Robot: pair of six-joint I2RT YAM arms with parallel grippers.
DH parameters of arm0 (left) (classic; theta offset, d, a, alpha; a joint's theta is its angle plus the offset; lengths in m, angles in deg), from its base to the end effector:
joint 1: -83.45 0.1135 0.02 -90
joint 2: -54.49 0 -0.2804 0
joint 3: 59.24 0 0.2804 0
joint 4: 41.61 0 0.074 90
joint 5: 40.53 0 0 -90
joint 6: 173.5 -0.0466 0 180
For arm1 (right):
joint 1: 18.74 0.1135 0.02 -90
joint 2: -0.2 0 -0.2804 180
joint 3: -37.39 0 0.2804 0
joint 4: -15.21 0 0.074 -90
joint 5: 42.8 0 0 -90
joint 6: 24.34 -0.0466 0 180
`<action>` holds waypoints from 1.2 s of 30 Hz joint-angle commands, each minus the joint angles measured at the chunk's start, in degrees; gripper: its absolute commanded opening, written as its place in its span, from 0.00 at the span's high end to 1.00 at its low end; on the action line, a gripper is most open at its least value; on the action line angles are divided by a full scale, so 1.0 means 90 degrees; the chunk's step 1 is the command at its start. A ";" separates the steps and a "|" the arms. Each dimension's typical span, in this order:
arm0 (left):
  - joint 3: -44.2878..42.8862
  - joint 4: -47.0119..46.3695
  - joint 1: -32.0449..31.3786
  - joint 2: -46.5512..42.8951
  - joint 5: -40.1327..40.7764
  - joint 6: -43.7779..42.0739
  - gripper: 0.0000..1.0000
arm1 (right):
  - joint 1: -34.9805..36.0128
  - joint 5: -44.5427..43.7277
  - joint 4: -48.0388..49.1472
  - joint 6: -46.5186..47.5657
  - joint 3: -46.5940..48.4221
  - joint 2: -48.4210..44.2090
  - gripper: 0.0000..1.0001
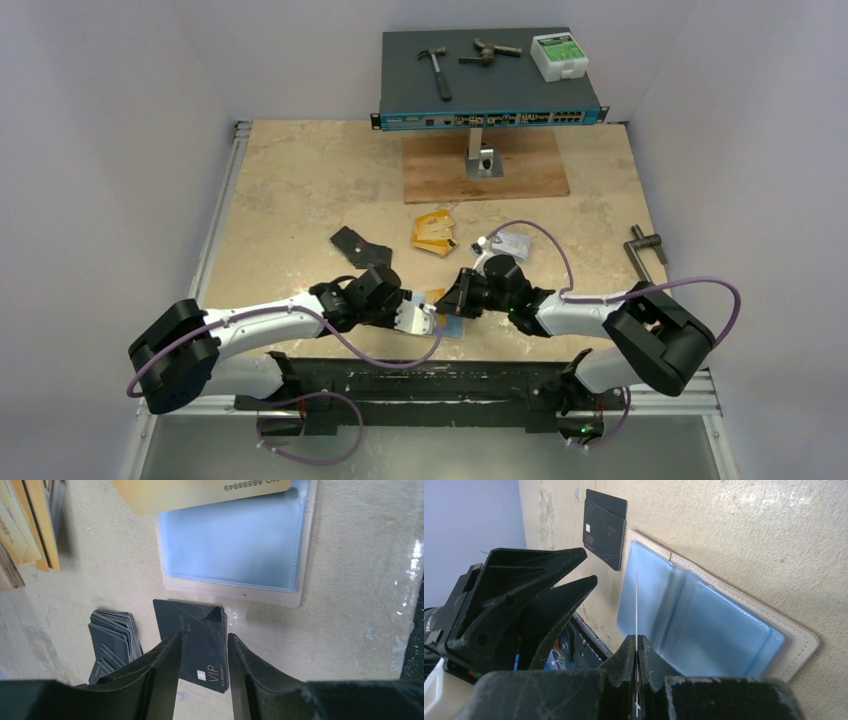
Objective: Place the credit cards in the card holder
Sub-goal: Turn over the card slot in the card holder, then insert the credit card into the card holder.
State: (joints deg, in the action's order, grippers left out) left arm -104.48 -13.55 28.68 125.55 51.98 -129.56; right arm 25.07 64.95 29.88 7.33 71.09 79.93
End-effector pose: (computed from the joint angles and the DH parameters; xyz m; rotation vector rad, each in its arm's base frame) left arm 0.1473 -0.2050 0.1592 1.9228 1.6131 -0.0073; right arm 0.1820 0.1942 0.1260 0.0949 2.4163 1.2888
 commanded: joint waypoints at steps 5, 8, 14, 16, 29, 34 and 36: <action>0.0116 0.0004 0.0020 0.0009 -0.0993 -0.1086 0.61 | -0.0044 0.0238 0.0160 0.0174 0.0052 0.0105 1.00; -0.0043 0.0260 -0.0001 0.0190 -0.0668 -0.1476 0.61 | -0.0120 0.0426 0.0189 0.0260 0.0009 0.0195 1.00; -0.0185 0.1577 0.0300 -0.1195 -0.1295 -0.2894 0.57 | -0.0328 0.0572 -0.0033 0.0445 -0.0074 -0.0106 1.00; 0.0133 0.1472 0.0312 -0.1903 -0.1763 -0.3527 0.53 | -0.0340 0.0500 -0.0198 0.0555 -0.0029 -0.0193 1.00; 0.1338 -0.1216 0.0325 -0.0923 -0.3110 -0.5069 0.48 | -0.0356 0.0873 0.0561 0.0496 -0.0103 0.0199 1.00; 0.1289 -0.2019 0.0332 -0.0410 -0.3252 -0.5147 0.47 | -0.0432 0.0849 0.0840 0.0437 -0.0276 0.0360 1.00; 0.1230 -0.1797 0.0332 -0.0312 -0.3278 -0.5369 0.47 | -0.0488 0.0871 0.0878 0.0443 -0.0327 0.0389 1.00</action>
State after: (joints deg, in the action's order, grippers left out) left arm -92.00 -26.56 31.33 121.31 26.56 -173.41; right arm 21.69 71.23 33.73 10.65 69.12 83.16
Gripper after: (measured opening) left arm 0.529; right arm 0.004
